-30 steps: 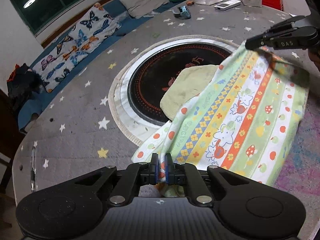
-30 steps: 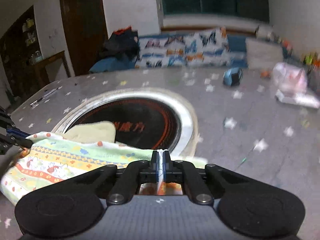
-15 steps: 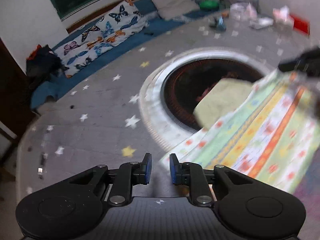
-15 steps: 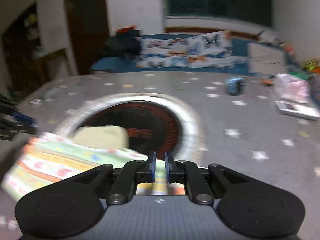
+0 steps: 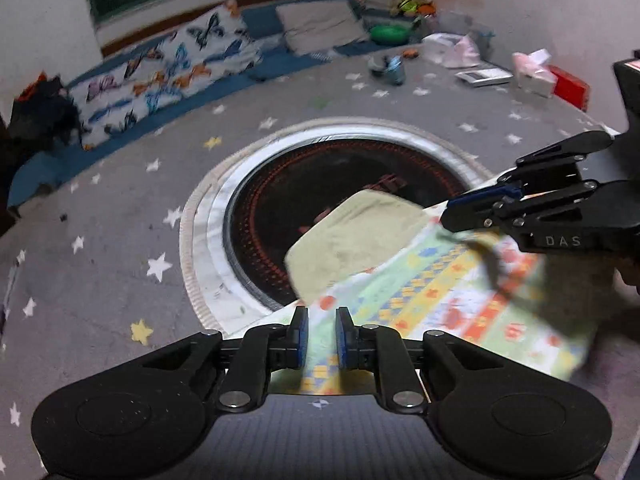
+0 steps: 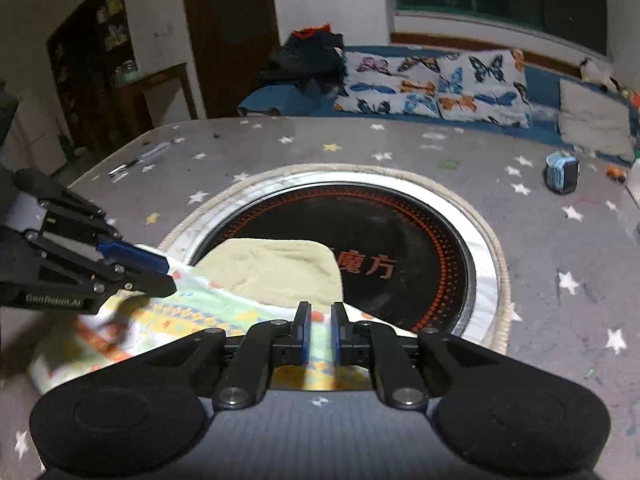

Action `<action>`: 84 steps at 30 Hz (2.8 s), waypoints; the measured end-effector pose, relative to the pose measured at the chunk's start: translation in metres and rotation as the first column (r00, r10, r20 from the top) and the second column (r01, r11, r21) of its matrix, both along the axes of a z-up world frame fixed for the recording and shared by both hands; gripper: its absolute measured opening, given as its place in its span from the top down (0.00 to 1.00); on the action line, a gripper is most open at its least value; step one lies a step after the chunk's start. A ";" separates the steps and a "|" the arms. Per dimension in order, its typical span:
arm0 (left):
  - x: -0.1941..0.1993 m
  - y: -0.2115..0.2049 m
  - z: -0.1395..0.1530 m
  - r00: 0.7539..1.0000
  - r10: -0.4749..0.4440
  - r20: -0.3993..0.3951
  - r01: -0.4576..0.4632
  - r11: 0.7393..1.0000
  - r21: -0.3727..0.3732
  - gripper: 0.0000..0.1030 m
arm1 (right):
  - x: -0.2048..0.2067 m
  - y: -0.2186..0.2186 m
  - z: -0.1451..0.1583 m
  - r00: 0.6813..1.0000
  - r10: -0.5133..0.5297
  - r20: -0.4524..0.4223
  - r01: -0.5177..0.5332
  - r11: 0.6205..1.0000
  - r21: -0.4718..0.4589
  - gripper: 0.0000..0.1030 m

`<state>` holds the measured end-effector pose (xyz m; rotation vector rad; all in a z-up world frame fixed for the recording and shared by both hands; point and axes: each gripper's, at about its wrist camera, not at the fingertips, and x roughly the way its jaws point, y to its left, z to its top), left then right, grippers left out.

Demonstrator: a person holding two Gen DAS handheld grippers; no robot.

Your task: Fold clothes

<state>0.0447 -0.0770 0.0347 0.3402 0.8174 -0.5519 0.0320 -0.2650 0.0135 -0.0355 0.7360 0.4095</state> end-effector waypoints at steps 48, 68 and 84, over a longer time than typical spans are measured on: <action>-0.088 0.060 -0.009 0.983 0.179 -0.049 -0.185 0.967 -0.174 0.82 | -0.111 -0.056 -0.003 0.998 -0.068 0.013 0.068 0.997 -0.041 0.92; -0.022 0.079 -0.010 0.953 0.298 -0.056 -0.303 0.936 -0.179 0.82 | -0.033 -0.052 -0.006 0.990 -0.136 0.028 0.138 0.989 -0.046 0.91; -0.068 0.102 0.003 0.872 0.471 -0.135 -0.490 0.827 -0.275 0.54 | -0.103 0.067 0.023 0.943 0.320 0.086 -0.308 0.942 -0.135 0.75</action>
